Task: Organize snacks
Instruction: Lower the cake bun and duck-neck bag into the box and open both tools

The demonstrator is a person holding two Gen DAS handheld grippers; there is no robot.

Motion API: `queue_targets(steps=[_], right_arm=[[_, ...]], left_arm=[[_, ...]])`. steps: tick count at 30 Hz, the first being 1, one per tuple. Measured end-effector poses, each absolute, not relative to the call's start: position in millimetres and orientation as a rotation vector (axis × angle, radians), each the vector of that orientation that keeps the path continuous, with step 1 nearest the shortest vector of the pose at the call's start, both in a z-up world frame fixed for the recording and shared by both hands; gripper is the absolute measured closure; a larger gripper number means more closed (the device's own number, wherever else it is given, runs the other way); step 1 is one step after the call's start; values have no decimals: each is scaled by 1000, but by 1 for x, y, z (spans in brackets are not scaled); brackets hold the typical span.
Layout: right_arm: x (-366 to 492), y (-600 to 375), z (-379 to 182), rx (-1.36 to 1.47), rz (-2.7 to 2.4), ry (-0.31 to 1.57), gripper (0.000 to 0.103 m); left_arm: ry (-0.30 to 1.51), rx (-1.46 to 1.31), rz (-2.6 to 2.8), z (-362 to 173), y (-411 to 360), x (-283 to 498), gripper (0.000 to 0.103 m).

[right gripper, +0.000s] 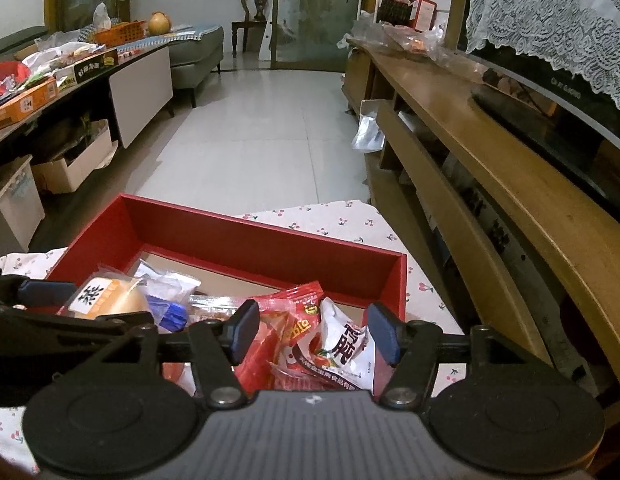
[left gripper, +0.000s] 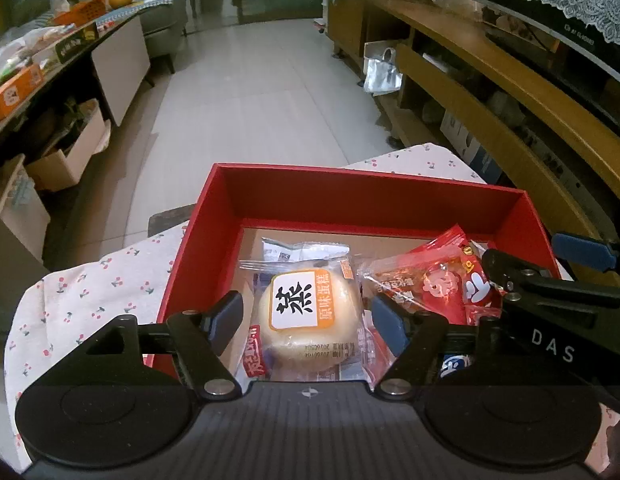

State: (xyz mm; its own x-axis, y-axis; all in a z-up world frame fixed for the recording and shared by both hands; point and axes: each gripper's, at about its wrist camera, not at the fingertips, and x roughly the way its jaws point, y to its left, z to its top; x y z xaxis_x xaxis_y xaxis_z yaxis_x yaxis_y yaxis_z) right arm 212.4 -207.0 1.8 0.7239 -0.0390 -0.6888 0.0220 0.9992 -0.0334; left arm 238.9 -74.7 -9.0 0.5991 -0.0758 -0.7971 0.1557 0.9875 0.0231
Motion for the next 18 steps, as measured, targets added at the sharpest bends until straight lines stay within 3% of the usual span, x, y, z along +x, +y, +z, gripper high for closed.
queue_targets(steps=[18], right_arm=[[159, -203, 18, -57, -54, 772, 36]], left_arm=[[886, 90, -181, 12, -66, 194, 19]])
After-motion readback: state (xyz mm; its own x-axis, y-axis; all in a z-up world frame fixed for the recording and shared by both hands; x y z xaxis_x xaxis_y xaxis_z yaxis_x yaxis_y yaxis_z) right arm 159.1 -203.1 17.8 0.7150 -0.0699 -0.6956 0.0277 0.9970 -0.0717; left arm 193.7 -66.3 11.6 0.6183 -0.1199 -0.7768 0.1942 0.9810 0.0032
